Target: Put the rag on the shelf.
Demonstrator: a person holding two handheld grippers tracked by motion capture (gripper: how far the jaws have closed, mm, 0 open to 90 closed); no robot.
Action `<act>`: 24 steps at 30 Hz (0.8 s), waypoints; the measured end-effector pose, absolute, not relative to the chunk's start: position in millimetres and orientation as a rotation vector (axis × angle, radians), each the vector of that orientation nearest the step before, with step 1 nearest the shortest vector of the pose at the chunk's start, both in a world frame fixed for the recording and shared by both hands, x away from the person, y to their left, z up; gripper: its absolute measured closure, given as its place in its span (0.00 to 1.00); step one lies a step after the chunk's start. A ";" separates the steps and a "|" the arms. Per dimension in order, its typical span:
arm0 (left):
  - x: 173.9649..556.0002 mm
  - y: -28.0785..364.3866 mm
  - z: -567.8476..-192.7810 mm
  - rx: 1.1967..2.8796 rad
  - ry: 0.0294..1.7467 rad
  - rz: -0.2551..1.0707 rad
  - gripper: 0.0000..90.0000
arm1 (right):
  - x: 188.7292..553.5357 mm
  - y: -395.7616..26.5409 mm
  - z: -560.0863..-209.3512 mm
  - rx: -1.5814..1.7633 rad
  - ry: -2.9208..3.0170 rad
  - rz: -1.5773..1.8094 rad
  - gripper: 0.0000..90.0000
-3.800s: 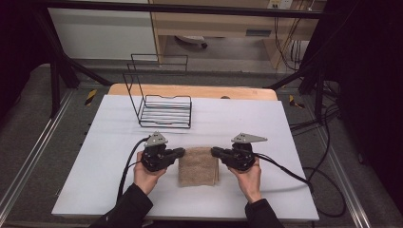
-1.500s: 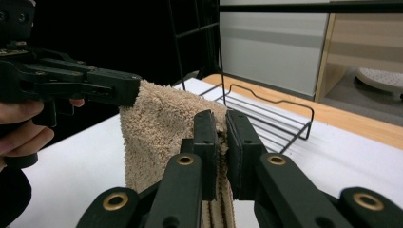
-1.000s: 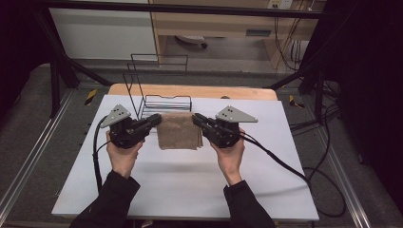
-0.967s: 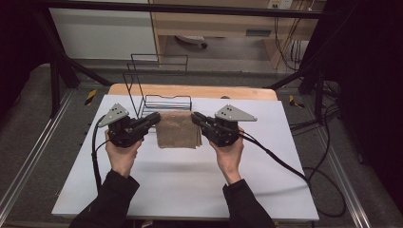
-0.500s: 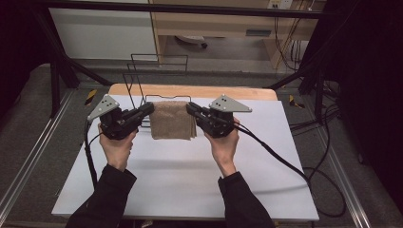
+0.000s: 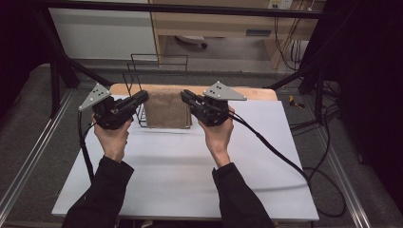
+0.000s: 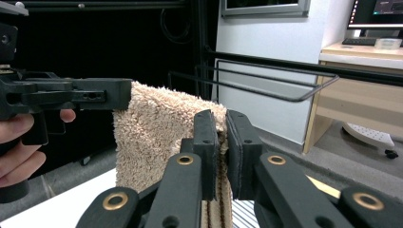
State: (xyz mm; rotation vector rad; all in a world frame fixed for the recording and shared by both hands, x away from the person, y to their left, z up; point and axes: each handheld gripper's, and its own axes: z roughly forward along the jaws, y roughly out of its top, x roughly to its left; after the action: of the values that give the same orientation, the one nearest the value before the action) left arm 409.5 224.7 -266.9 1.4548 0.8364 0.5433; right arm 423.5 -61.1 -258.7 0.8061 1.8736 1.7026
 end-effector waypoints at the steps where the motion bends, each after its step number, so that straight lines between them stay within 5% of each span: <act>1: 410.4 225.3 -265.6 1.452 0.837 0.545 0.95 | 423.5 -61.1 -258.7 0.806 1.874 1.703 0.93; 24: 432.5 239.6 -237.6 1.386 0.836 0.589 0.95 | 448.3 -41.5 -226.6 0.774 1.823 1.712 0.93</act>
State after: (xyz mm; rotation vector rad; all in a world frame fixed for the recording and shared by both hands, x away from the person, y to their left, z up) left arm 432.5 239.6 -237.6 1.3858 0.8357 0.5887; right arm 448.3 -41.5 -226.6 0.7741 1.8226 1.7118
